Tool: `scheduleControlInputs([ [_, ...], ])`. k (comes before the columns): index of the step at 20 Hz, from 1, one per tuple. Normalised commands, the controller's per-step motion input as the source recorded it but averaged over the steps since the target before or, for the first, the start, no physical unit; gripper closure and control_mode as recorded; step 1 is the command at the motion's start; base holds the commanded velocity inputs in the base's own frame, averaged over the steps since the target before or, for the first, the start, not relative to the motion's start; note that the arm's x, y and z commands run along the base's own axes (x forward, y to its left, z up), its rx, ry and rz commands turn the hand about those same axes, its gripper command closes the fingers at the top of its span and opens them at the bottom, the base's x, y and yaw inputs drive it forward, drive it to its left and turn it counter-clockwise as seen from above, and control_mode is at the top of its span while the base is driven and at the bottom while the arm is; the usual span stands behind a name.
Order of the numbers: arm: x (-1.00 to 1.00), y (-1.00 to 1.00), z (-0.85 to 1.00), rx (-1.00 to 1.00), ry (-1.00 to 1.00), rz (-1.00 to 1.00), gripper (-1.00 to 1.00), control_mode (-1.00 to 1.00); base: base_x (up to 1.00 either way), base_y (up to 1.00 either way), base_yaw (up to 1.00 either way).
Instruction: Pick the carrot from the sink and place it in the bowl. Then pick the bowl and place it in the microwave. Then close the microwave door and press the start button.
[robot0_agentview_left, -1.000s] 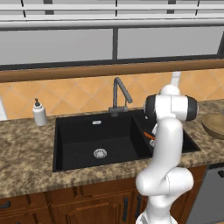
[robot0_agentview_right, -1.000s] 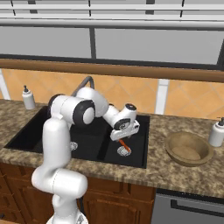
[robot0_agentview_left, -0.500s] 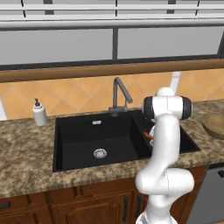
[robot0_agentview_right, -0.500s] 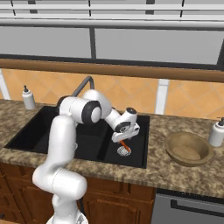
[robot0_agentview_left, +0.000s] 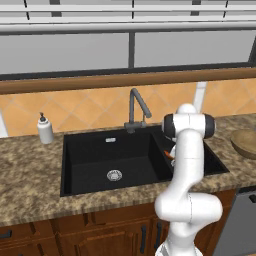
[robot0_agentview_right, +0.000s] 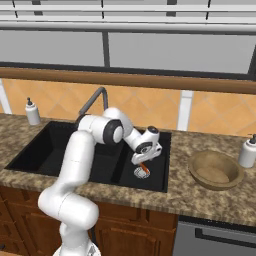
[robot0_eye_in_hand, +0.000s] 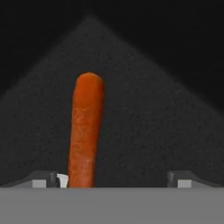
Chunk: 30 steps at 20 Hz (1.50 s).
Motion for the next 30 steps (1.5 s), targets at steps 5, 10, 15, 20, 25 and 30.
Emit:
scheduleControlInputs([
  [5,0.00,0.01,-0.39,0.00,-0.02,0.01,-1.00,-1.00,0.00,0.00,0.00],
  [10,0.00,0.09,-0.39,0.00,-0.05,0.01,-1.00,-1.00,0.00,0.00,0.00],
  [15,-0.08,0.36,-0.23,0.00,-0.02,0.01,-1.00,-1.00,0.00,0.00,0.00],
  [20,0.00,0.39,-0.90,0.00,0.00,0.00,1.00,-1.00,0.00,0.00,0.00],
  [25,-0.28,0.13,-0.69,0.00,-0.11,0.00,1.00,-1.00,0.00,0.00,0.00],
  [30,-0.39,0.22,-0.28,0.00,-0.09,0.00,1.00,-1.00,0.00,0.00,0.00],
])
